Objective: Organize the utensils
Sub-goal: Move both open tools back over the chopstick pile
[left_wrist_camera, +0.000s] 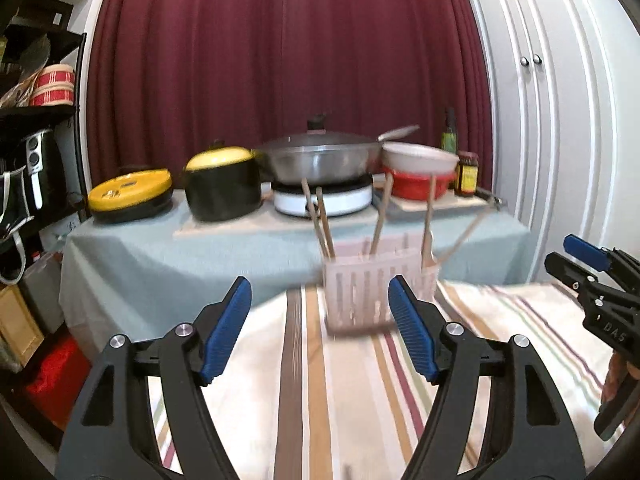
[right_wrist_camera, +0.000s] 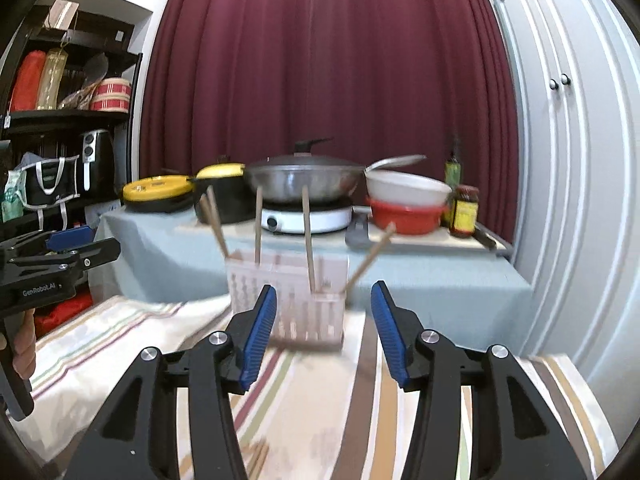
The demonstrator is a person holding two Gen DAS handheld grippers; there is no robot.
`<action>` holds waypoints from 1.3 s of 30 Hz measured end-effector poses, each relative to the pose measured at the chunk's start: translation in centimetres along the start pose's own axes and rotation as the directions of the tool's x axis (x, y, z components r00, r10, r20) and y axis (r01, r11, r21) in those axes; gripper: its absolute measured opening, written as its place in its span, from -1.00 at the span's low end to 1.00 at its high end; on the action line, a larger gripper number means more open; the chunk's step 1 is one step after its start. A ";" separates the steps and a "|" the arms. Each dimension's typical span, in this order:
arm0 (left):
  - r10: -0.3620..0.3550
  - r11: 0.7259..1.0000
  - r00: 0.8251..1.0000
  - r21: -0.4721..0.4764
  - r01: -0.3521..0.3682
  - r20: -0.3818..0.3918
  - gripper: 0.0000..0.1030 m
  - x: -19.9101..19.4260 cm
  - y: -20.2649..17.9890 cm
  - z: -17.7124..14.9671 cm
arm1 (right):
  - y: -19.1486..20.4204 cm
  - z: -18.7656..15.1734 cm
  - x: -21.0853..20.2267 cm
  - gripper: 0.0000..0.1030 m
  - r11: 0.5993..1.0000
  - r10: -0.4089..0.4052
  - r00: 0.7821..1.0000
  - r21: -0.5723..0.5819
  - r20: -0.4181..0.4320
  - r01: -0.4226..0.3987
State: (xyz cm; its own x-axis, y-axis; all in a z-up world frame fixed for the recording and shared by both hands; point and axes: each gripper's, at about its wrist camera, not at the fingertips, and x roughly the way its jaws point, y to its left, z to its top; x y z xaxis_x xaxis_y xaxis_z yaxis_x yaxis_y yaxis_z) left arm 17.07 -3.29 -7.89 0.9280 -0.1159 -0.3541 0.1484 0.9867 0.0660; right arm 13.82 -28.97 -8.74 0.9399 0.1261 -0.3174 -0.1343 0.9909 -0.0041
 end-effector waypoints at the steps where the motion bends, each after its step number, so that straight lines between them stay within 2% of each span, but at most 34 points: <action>1: -0.003 1.000 1.000 0.000 0.003 -0.011 0.35 -0.5 -0.1 -0.7 | 0.1 -0.7 -0.7 -0.05 1.000 -0.001 1.000 0.005 -0.010 0.001; 8: -0.010 1.000 0.995 -0.014 0.009 -0.095 0.35 -3.6 -0.6 -5.5 | 1.2 -5.1 -4.7 -0.05 1.000 -0.006 0.997 0.012 -0.081 0.007; 17: -0.008 1.000 0.981 -0.025 0.004 -0.193 0.35 -6.6 -0.6 -10.9 | 2.2 -10.3 -8.2 -0.05 1.000 -0.009 0.985 0.015 -0.171 0.012; 23: -0.007 1.000 0.973 -0.024 0.001 -0.229 0.35 -8.0 -0.8 -13.4 | 2.7 -13.3 -10.0 -0.05 1.000 -0.005 0.974 0.022 -0.226 0.011; 29: -0.010 1.000 0.964 -0.020 0.005 -0.266 0.35 -9.1 -1.1 -15.8 | 4.1 -16.0 -11.5 -0.05 0.999 0.041 0.960 0.011 -0.277 -0.039; 39: -0.027 1.000 0.959 -0.011 0.025 -0.283 0.35 -10.1 -2.0 -17.5 | 5.7 -17.9 -12.0 -0.05 0.994 0.102 0.933 -0.009 -0.345 -0.112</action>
State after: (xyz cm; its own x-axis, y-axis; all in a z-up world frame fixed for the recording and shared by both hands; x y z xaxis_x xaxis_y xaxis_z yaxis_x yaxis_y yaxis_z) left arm 1.46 -2.14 -20.77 0.7890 -0.1054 -0.6053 0.1673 0.9848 0.0466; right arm -3.85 -25.63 -21.95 0.7553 0.2023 -0.6234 -0.2412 0.9702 0.0227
